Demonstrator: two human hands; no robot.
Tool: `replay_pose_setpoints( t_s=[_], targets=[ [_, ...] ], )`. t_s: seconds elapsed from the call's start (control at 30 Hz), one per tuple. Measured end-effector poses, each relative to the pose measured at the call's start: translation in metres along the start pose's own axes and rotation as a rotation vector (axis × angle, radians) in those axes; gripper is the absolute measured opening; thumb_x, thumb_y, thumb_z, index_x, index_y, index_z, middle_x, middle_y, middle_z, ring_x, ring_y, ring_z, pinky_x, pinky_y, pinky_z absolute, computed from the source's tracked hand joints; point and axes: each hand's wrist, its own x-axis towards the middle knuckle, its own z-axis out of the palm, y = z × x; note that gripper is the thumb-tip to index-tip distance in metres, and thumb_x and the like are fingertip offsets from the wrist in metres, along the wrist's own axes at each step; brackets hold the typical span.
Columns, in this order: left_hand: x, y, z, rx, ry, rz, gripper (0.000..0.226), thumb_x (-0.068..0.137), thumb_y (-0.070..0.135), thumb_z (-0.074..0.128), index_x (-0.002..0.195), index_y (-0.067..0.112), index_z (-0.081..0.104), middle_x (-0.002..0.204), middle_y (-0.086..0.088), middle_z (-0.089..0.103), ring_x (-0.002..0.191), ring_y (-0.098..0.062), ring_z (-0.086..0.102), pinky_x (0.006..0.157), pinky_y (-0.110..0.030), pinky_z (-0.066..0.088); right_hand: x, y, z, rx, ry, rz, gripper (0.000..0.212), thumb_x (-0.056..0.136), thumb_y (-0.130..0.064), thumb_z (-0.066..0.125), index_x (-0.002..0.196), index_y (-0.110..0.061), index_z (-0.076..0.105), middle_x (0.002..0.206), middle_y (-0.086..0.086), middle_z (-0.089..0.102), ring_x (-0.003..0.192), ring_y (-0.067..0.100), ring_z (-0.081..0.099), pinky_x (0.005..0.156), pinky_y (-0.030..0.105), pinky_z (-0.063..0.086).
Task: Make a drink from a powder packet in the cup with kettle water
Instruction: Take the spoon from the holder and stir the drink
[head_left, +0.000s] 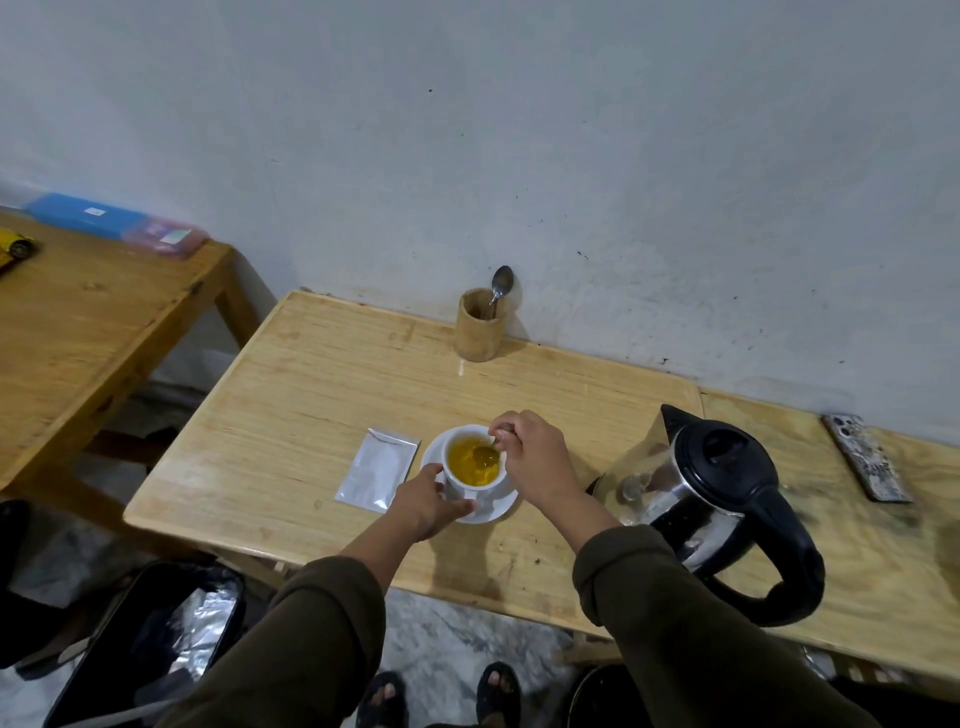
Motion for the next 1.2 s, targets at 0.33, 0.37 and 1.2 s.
replay_pose_setpoints(
  t_s=[0.33, 0.37, 1.2],
  targets=[
    [-0.001, -0.001, -0.001, -0.025, -0.007, 0.000, 0.083, 0.080, 0.039, 0.069, 0.148, 0.014, 0.027, 0.141, -0.008, 0.052, 0.127, -0.025, 0.051, 0.096, -0.031, 0.043, -0.014, -0.004, 0.003, 0.160, -0.078, -0.008, 0.017, 0.089, -0.010, 0.057, 0.097, -0.010, 0.072, 0.101, 0.012, 0.071, 0.088, 0.023, 0.068, 0.086, 0.036, 0.054],
    [0.000, -0.001, -0.001, -0.028, -0.008, -0.001, 0.083, 0.080, 0.039, 0.069, 0.147, 0.014, 0.027, 0.141, -0.009, 0.052, 0.128, -0.025, 0.051, 0.097, -0.031, 0.043, -0.014, -0.003, 0.003, 0.170, -0.084, 0.002, 0.016, 0.089, -0.011, 0.057, 0.096, -0.009, 0.072, 0.100, 0.011, 0.071, 0.087, 0.023, 0.068, 0.085, 0.035, 0.054],
    [-0.003, -0.003, -0.008, 0.050, -0.044, 0.088, 0.080, 0.081, 0.042, 0.067, 0.145, 0.011, 0.030, 0.137, -0.014, 0.055, 0.126, -0.032, 0.052, 0.099, -0.037, 0.044, -0.086, 0.030, -0.033, 0.788, 0.136, 0.534, 0.023, 0.091, 0.001, 0.047, 0.083, -0.005, 0.068, 0.076, 0.009, 0.063, 0.055, 0.013, 0.053, 0.045, 0.020, 0.035]
  ],
)
